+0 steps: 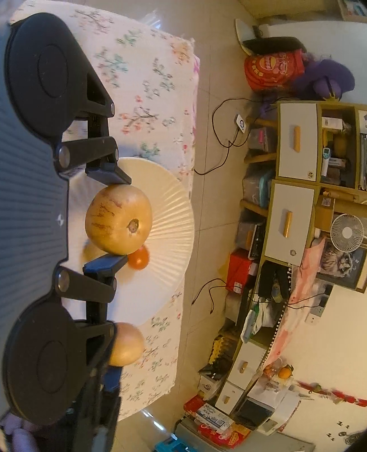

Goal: Organize fruits
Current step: 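Carry both held fruits up and over the white plate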

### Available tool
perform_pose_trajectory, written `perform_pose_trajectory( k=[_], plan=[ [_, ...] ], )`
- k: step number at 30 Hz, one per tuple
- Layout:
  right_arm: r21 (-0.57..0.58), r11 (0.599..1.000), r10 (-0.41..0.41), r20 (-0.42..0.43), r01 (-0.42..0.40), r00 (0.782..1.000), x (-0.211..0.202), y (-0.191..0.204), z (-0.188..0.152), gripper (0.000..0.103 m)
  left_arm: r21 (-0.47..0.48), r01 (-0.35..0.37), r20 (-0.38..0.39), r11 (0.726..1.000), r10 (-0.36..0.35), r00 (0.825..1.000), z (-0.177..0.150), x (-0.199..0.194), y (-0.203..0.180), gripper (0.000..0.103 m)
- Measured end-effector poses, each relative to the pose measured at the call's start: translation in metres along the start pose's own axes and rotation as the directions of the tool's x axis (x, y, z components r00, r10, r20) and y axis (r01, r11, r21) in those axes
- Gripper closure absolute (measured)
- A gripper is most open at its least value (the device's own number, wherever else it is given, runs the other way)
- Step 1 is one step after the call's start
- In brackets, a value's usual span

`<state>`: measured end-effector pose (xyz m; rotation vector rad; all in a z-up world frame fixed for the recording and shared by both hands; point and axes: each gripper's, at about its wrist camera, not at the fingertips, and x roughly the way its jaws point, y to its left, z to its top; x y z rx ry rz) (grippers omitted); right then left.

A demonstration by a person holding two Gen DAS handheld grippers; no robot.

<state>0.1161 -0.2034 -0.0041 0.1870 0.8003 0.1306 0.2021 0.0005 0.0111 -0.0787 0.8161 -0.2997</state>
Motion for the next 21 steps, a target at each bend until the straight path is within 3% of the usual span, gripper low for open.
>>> perform_pose_trajectory(
  k=[21],
  plan=[
    [-0.113, 0.991, 0.063, -0.035, -0.067, 0.997, 0.033, 0.008, 0.0, 0.057, 0.116, 0.069, 0.004, 0.991, -0.07, 0.998, 0.018, 0.065, -0.001, 0.074]
  ],
)
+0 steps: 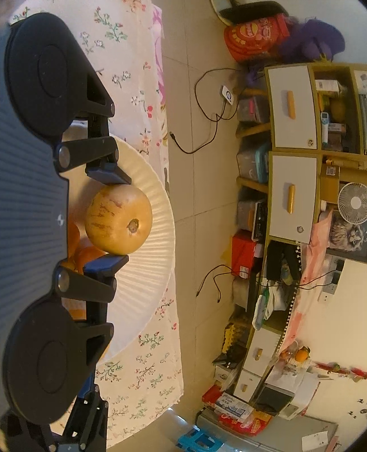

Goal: Organize fruits
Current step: 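Carry both held fruits up and over the white plate, then lower both fruits onto the plate and open both grippers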

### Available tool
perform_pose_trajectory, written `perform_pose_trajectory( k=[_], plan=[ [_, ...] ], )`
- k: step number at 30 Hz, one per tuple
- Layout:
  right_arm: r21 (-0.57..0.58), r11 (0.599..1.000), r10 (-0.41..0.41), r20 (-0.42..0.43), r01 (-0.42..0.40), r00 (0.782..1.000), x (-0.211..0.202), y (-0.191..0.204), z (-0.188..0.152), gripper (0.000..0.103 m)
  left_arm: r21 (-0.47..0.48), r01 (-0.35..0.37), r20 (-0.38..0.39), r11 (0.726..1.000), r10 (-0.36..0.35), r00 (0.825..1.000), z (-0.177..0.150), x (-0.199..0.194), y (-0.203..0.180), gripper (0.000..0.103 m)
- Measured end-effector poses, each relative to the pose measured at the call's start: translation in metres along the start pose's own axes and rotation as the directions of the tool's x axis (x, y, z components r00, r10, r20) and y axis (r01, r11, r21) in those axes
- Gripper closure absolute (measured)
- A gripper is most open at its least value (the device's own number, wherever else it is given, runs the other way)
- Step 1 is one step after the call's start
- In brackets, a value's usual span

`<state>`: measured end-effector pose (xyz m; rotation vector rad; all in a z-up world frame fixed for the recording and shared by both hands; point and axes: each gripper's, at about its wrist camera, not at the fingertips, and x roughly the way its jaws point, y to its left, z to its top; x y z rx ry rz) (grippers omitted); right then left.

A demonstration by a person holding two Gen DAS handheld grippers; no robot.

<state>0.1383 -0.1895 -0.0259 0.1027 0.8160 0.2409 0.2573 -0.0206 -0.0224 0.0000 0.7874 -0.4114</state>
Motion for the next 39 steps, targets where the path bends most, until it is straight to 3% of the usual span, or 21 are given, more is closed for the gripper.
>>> perform_pose_trajectory(
  k=[18, 27, 39],
  plan=[
    [-0.034, 0.999, -0.002, 0.006, 0.002, 1.0, 0.003, 0.005, 0.001, 0.055, 0.004, 0.019, 0.018, 1.0, -0.019, 1.0, 0.006, 0.0, -0.001, 0.071],
    [-0.026, 1.0, -0.003, 0.029, 0.003, 1.0, -0.005, 0.004, 0.005, 0.049, 0.013, -0.008, 0.019, 1.0, 0.007, 1.0, 0.005, -0.012, -0.003, 0.059],
    [0.003, 1.0, -0.02, 0.02, 0.02, 1.0, -0.027, 0.009, 0.004, 0.03, 0.015, -0.043, 0.02, 0.999, 0.043, 0.999, -0.005, -0.045, -0.011, 0.034]
  ],
)
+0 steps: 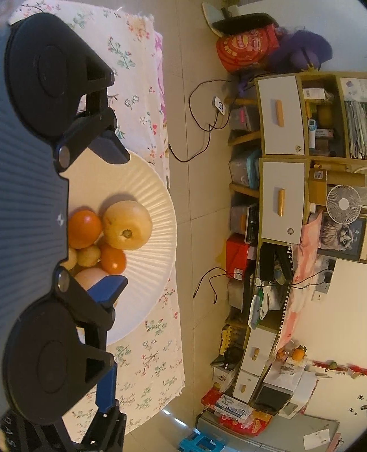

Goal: Organize fruits
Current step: 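Lower both fruits onto the plate and open both grippers, then withdraw both grippers from the plate toward the loose fruits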

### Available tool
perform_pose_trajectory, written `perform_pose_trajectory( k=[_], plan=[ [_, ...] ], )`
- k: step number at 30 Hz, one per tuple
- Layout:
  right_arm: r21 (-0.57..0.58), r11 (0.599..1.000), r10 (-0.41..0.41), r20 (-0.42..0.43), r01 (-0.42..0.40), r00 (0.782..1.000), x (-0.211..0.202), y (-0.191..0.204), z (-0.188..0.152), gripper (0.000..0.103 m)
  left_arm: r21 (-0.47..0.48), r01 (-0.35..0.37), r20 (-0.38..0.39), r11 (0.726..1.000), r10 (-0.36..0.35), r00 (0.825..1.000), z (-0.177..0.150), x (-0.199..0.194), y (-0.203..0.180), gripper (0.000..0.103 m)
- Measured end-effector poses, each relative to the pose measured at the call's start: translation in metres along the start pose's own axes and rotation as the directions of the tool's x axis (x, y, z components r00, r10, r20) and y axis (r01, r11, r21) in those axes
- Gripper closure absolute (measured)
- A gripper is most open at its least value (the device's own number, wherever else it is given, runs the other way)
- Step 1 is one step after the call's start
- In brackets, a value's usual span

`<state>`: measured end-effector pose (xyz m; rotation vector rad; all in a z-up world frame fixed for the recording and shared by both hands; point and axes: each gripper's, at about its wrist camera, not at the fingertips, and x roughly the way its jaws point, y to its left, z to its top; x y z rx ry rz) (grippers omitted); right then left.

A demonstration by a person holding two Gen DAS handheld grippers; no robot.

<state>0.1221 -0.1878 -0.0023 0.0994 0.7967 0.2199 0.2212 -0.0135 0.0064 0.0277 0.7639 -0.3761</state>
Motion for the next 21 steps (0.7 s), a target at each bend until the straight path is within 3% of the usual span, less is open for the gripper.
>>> perform_pose_trajectory(
  k=[10, 21],
  plan=[
    [-0.011, 1.0, -0.001, -0.018, 0.001, 1.0, -0.024, 0.01, -0.005, 0.012, 0.011, -0.031, -0.012, 0.999, 0.031, 0.999, -0.012, -0.029, -0.002, 0.021],
    [-0.021, 0.999, -0.039, -0.031, 0.038, 0.999, -0.043, 0.019, -0.013, 0.004, 0.014, -0.064, -0.032, 0.998, 0.065, 0.997, -0.034, -0.053, -0.006, 0.019]
  ],
)
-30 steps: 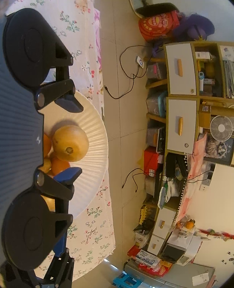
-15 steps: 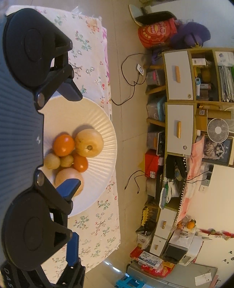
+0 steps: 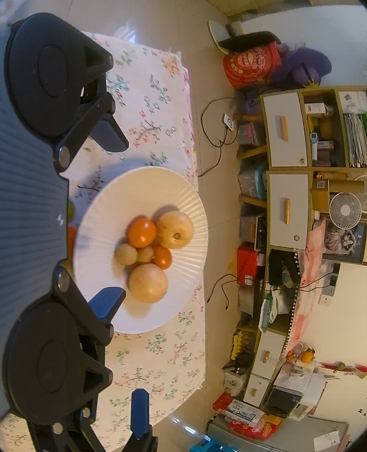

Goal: Organize fruits
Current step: 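Withdraw both grippers from the plate toward the loose fruits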

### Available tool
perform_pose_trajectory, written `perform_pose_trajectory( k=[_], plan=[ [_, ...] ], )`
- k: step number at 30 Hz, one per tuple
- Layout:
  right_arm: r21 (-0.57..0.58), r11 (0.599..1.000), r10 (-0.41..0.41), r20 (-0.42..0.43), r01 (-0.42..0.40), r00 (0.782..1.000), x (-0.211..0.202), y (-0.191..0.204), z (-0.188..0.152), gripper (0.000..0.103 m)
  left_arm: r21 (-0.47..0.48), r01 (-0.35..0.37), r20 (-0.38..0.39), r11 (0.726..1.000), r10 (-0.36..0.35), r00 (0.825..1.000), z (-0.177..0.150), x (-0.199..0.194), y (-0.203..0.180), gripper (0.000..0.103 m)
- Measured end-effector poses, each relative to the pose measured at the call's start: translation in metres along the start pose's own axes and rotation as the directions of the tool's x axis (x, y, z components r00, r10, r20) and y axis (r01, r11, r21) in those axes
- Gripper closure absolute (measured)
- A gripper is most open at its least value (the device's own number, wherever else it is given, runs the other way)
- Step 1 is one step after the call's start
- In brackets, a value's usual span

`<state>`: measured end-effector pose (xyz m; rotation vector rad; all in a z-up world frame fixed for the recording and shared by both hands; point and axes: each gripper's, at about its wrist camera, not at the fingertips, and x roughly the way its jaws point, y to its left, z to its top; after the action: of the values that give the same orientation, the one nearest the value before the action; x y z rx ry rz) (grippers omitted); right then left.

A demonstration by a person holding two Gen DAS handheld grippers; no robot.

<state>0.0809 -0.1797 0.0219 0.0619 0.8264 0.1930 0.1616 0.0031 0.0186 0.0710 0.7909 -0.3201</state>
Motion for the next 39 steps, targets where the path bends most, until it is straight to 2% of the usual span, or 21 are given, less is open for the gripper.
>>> perform_pose_trajectory(
  k=[19, 26, 34, 39],
  plan=[
    [-0.031, 0.999, -0.01, -0.046, 0.008, 0.999, -0.016, 0.015, -0.028, 0.0, -0.033, -0.069, -0.104, 0.997, 0.065, 0.992, -0.048, -0.029, 0.013, 0.019],
    [-0.039, 0.999, -0.017, -0.063, 0.015, 0.998, -0.014, 0.014, -0.04, 0.0, -0.013, -0.073, -0.087, 0.997, 0.072, 0.994, -0.068, -0.031, 0.014, 0.019],
    [-0.08, 0.997, -0.008, -0.073, 0.002, 0.997, -0.011, 0.017, -0.049, 0.0, 0.052, -0.033, -0.02, 0.998, 0.034, 0.999, -0.092, -0.019, 0.006, 0.019],
    [-0.086, 0.996, -0.009, -0.087, 0.002, 0.996, -0.002, 0.018, -0.05, 0.0, 0.072, -0.012, 0.006, 0.997, 0.011, 1.0, -0.094, -0.011, 0.002, 0.02]
  ],
)
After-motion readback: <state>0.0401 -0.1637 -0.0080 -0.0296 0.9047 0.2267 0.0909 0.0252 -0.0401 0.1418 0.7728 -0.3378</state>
